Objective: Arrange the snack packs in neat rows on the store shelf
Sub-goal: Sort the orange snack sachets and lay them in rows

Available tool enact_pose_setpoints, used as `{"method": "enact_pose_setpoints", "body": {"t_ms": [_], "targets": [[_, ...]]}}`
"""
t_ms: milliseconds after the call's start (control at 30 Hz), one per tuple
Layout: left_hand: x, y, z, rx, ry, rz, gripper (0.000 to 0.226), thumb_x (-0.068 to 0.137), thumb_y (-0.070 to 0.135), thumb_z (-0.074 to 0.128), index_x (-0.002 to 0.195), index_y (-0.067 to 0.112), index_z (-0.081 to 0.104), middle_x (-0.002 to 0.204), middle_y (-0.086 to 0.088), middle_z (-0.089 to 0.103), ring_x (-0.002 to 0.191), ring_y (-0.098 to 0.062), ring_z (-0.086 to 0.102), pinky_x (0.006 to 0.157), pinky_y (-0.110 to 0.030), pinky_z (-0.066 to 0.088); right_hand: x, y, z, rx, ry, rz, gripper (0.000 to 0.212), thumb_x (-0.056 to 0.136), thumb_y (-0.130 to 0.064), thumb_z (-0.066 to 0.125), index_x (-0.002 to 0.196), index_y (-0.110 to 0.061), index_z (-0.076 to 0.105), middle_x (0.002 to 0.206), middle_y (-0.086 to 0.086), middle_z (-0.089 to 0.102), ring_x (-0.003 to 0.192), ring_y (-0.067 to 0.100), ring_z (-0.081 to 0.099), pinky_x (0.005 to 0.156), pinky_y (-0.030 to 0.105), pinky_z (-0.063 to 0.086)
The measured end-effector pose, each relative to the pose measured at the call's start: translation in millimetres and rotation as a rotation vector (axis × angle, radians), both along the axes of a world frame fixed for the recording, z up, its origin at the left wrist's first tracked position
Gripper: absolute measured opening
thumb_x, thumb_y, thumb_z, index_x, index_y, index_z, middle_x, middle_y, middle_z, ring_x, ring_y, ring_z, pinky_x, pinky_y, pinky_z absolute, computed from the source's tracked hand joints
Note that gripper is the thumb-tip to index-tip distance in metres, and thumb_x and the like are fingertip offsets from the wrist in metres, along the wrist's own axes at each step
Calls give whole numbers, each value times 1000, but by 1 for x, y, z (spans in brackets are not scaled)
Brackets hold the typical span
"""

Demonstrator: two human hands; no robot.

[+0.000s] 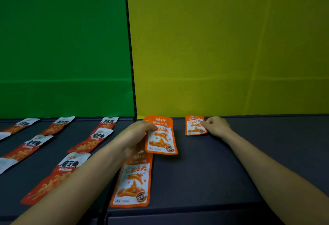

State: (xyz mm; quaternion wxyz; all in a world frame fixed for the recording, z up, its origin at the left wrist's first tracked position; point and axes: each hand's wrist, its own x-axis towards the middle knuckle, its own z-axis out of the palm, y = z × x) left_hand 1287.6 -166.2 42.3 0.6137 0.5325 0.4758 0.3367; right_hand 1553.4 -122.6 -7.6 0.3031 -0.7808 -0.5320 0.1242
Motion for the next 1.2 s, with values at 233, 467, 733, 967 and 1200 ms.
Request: {"method": "enact_pose_setpoints", "body": {"t_ms": [233,467,733,967,1200], "targets": [[40,-9,-8,47,62,-118,8,93,7,51,90,8,58,84,-7,67,68,-13,66,63,-24,56,8,7,-1,-47,-177,17,43,89,-48,47,55,-21,41,86,4,55,100,32,60,70,30,37],[73,-14,-14,93,211,-134,4,93,12,53,90,11,56,80,-2,66,68,-10,63,58,-19,52,11,10,-2,-22,-220,51,41,88,-52,49,67,-17,51,97,14,62,103,35,59,69,30,36],[105,-15,-24,132,177,-35,6,89,8,59,86,9,53,98,-13,67,75,-19,65,64,-21,53,33,-33,25,77,-88,137,35,89,-46,50,63,-24,43,67,-8,48,81,20,52,71,31,38],[119,-6,-37,385,629,-25,21,87,33,60,91,12,56,111,-7,66,101,-20,63,85,-32,48,25,-129,30,154,-169,241,23,83,-49,57,71,-29,55,69,-12,56,68,8,50,69,29,41],[116,-3,-43,507,910,-43,35,83,45,60,93,12,52,113,-11,63,105,-27,58,77,-32,43,14,-169,20,222,-97,277,21,81,-46,59,69,-29,57,63,-12,55,59,4,48,65,27,43]]}}
